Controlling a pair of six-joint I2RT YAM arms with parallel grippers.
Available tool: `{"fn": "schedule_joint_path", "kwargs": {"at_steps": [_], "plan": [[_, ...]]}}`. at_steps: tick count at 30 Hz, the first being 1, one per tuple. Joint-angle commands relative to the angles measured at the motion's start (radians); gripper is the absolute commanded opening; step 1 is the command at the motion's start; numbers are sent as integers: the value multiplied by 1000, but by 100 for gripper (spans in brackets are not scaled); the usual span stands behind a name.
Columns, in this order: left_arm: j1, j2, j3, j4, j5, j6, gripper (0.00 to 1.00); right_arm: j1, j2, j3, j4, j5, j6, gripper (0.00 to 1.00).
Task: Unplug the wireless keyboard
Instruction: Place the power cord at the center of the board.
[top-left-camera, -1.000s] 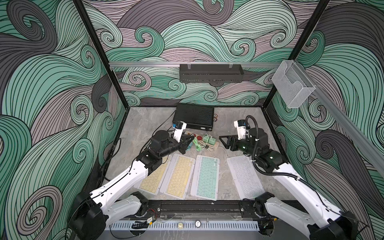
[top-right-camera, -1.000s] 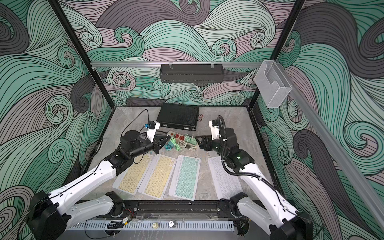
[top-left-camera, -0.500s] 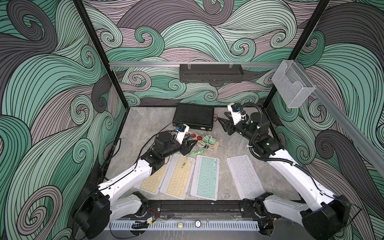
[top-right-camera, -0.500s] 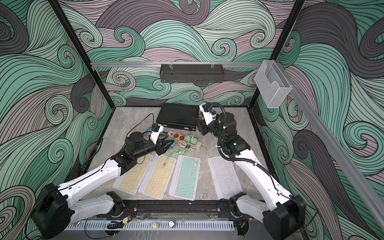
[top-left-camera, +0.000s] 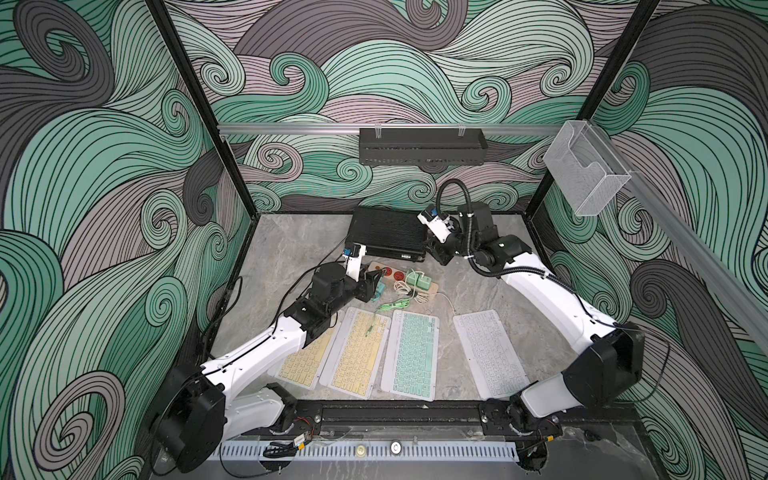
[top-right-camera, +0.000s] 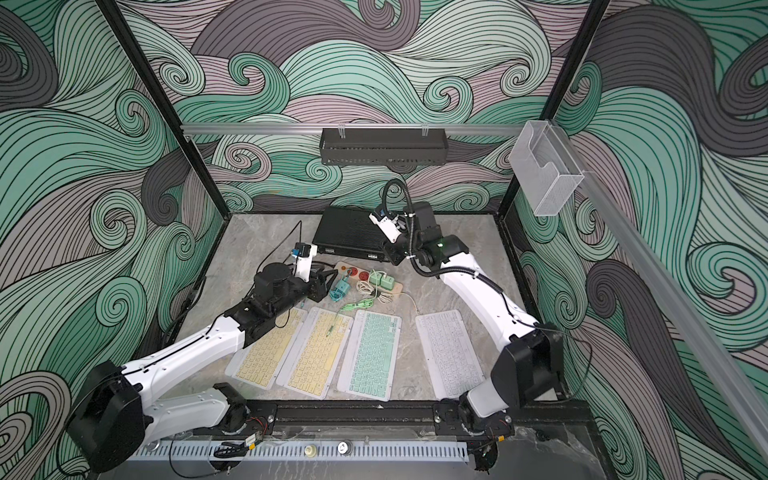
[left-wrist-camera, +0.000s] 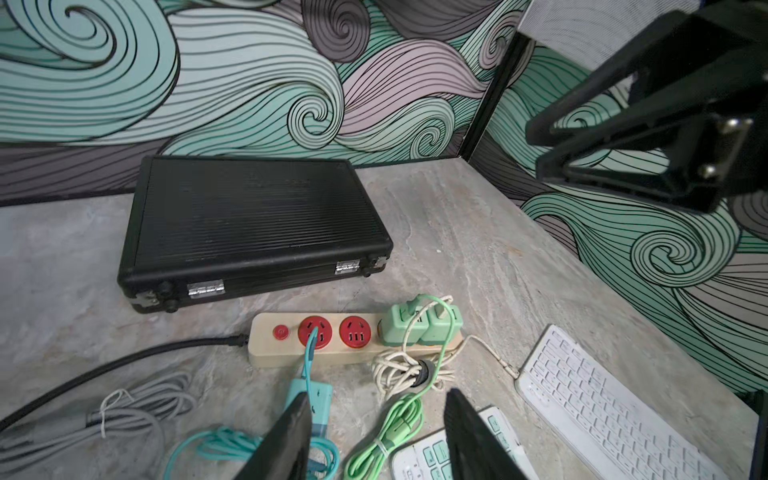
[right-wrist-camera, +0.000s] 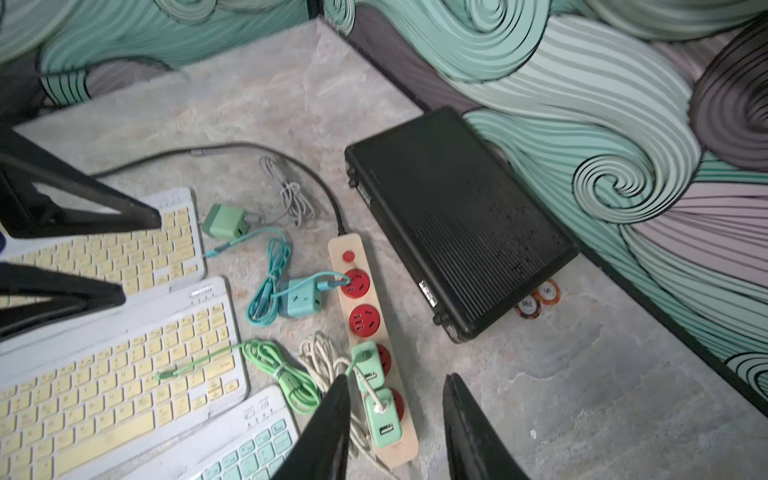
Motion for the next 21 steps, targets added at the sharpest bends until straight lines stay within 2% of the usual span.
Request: {"fn": "schedule_joint_path", "kwargs": {"at_steps": [1,5,14,21], "plan": [[23,46,75,-74,-27,-51,51,24,54,57,-152,35,-66,39],[58,133,142,-152,1,-88,45,43,132,105,-191,85,-69,38],[116,344,278,-279,110,-130,40,99,258,184,-248,188,-82,35],[128,417,332,-314,188,-135,38,135,335,229,-275,297,-96,39]]}}
